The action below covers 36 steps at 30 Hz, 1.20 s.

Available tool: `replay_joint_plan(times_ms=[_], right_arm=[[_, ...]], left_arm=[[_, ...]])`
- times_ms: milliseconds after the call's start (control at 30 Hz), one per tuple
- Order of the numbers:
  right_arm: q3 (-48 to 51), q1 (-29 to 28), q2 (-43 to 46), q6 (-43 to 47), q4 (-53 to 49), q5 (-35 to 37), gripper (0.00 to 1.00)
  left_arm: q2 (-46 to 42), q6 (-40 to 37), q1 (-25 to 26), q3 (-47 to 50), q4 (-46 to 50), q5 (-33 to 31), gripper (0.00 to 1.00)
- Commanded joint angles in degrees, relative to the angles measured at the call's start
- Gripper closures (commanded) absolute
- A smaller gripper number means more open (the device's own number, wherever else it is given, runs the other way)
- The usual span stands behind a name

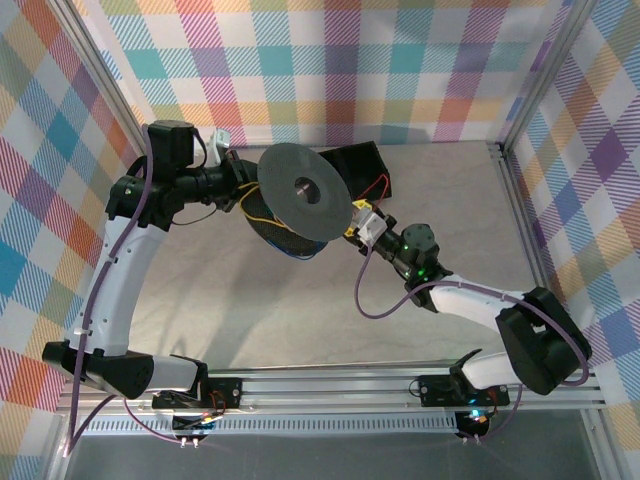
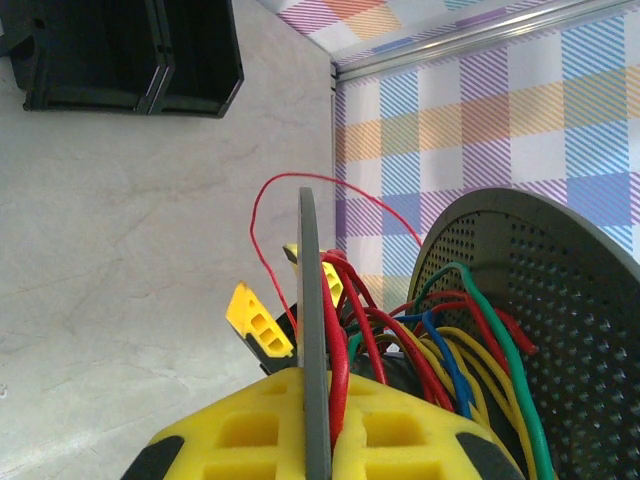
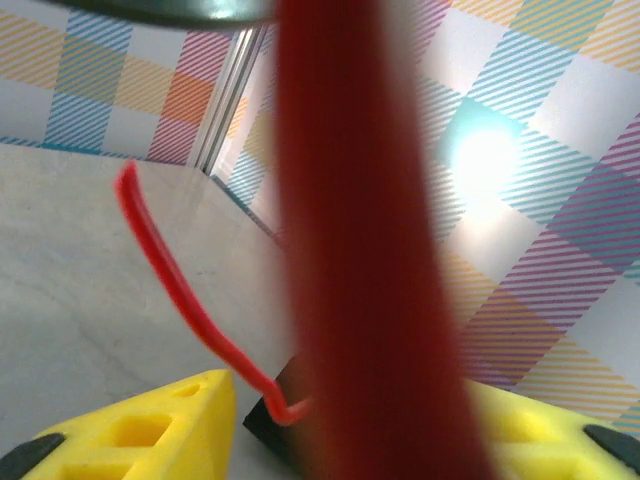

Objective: Wrap the cables

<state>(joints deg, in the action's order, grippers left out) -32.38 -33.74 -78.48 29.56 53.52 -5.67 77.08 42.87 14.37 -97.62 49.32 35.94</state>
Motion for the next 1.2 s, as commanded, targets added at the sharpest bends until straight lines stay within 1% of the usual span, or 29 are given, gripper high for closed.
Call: replay_joint_plan(times_ms=[0, 67, 167, 300, 367, 467, 500, 533, 600, 700, 833, 933, 1067, 1167], right_arm=[[-1.7, -1.06, -0.97, 1.16, 3.3, -0.7, 0.51], [-1.95, -1.91, -1.31, 2.63, 3.18, 0.07, 0.53], [-2.59, -2.12, -1.94, 3.45, 2.05, 0.66, 0.61], [-2.93, -2.12, -2.12, 3.31, 1.74, 0.32, 0.67], [-3.21, -2.12, -2.42, 3.31, 1.68, 0.31, 0.68], [-3.54, -2.12, -2.73, 3.31, 1.43, 0.49, 0.75], [-3.48, -2.12, -2.77, 3.18, 1.27, 0.49, 0.8], [-3.54, -2.1, -2.67, 3.11, 0.68, 0.37, 0.88], [-3.52, -2.37, -2.02, 2.65, -1.43, -0.13, 1.0], [-2.34, -3.71, -0.14, 0.2, -3.66, -1.77, 1.0], [-3.31, -7.07, 4.08, -4.91, -17.98, -10.5, 1.0], [-4.86, -10.33, 7.46, -7.38, -30.08, -16.03, 1.0], [-7.81, -13.46, 12.14, -12.06, -42.29, -23.8, 1.0], [-10.55, -16.67, 14.96, -14.59, -49.44, -28.46, 1.0]], left_arm=[[-2.14, 2.95, -0.46, 0.15, -6.1, 4.22, 1.0], [-2.06, 3.21, -0.48, 0.37, -6.4, 4.18, 1.0], [-1.85, 3.6, -0.48, 0.5, -6.7, 4.2, 1.0], [-1.67, 3.78, -0.48, 0.59, -6.96, 4.23, 1.0], [-1.5, 3.96, -0.48, 0.72, -7.14, 4.31, 1.0], [-1.48, 3.89, -0.48, 0.77, -7.22, 4.13, 1.0], [-1.49, 3.9, -0.48, 0.77, -7.14, 3.96, 1.0], [-1.49, 3.97, -0.48, 0.77, -7.01, 3.25, 1.0], [-1.67, 3.84, -0.57, 0.72, -6.79, 0.61, 1.0], [-1.87, 4.77, -1.29, 0.74, -7.5, -5.98, 1.0], [-2.2, 6.62, -2.32, 0.42, -9.61, -19.57, 1.0], [-1.37, 7.92, -3.7, -0.45, -12.37, -26.96, 1.0], [0.93, 7.04, -4.6, -1.88, -14.8, -38.93, 1.0], [1.77, 6.08, -5.21, 0.0, -19.18, -47.53, 1.0]])
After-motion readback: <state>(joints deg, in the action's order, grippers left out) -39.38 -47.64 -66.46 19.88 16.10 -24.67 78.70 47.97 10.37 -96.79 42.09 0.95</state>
